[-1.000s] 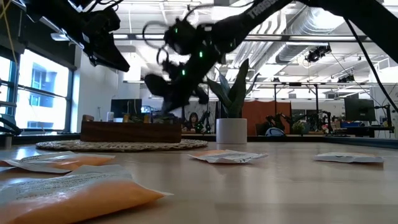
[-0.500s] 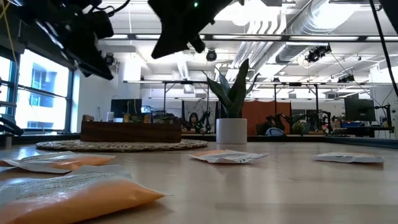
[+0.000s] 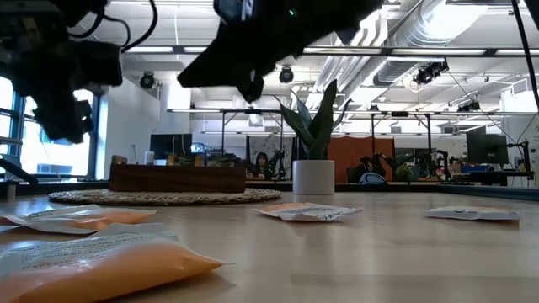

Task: Pick & Place Tea
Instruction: Put the white tea bag into the left section of the wooden organizer

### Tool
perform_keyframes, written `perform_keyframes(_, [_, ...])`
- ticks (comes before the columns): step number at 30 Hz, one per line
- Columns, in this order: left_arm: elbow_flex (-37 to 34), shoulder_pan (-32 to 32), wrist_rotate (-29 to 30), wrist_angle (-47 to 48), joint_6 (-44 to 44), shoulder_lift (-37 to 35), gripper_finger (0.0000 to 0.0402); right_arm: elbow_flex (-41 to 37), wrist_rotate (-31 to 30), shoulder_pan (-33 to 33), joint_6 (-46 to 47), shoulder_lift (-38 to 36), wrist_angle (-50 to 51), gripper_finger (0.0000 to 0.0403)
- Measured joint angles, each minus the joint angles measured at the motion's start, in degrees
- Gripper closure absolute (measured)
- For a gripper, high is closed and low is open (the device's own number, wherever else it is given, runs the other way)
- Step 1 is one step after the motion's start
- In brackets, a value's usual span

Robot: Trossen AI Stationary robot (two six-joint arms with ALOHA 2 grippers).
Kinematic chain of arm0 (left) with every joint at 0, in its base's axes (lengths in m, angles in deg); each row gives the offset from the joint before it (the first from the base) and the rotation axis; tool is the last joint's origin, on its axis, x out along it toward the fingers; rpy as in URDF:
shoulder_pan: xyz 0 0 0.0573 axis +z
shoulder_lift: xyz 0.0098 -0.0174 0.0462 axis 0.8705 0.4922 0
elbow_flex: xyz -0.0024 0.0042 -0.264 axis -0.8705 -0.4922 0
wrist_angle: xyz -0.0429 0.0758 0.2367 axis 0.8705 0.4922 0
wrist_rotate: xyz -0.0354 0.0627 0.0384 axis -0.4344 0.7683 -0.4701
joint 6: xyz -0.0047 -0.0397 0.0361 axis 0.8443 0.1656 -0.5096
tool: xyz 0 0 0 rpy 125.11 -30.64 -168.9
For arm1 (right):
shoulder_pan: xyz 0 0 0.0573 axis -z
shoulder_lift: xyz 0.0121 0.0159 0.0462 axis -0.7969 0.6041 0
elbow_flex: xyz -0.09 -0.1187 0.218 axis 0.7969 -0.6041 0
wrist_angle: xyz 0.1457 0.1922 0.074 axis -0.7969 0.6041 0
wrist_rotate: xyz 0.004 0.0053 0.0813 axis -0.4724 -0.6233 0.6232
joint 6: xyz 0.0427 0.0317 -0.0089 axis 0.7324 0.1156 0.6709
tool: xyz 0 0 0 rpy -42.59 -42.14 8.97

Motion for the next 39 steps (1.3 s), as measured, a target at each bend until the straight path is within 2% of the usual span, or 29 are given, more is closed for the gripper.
perform_keyframes(2, [-1.47,-0.82,-0.28,-3.93,1.07,1.96,0.0293,-3.19,0.20,-0.62,2.00,0.55,-5.25,0.0400])
perform_keyframes(6, [-2.43,-3.02,-3.82,-12.10,4.24,5.79,0.0293,-6.58,-1.34,-2.52,7.01,3.22,-9.68,0.0401])
perform_keyframes(12, [-2.40,-8.96,-4.13,-24.21,10.59,14.21,0.0293,-3.68,-3.43,-7.38,5.44,9.27,-13.40,0.0402])
perform_keyframes(15, [-2.45,-11.40,-2.64,-26.13,13.44,18.44,0.0293,-0.41,-3.18,-8.59,5.24,11.78,-12.99,0.0402])
perform_keyframes(18, [-2.45,-13.79,1.71,-26.62,17.78,21.84,0.0293,2.87,-2.46,-9.28,5.25,14.18,-12.16,0.0402])
perform_keyframes(22, [-2.45,-16.63,6.12,-29.13,20.72,25.95,0.0293,6.14,-2.65,-9.89,5.93,18.22,-6.80,0.0402])
perform_keyframes(27, [-2.42,-18.76,7.48,-35.00,23.68,30.40,0.0293,7.74,-2.68,-9.82,8.14,20.37,-4.41,0.0402])
perform_keyframes(31, [-2.39,-18.89,7.85,-38.56,25.02,33.36,0.0293,6.90,-6.23,-9.85,8.27,20.32,-3.00,0.0402])
perform_keyframes(39, [-2.42,-18.88,7.96,-41.91,26.87,34.51,0.0293,6.87,-5.29,-9.44,8.05,20.24,-1.36,0.0402])
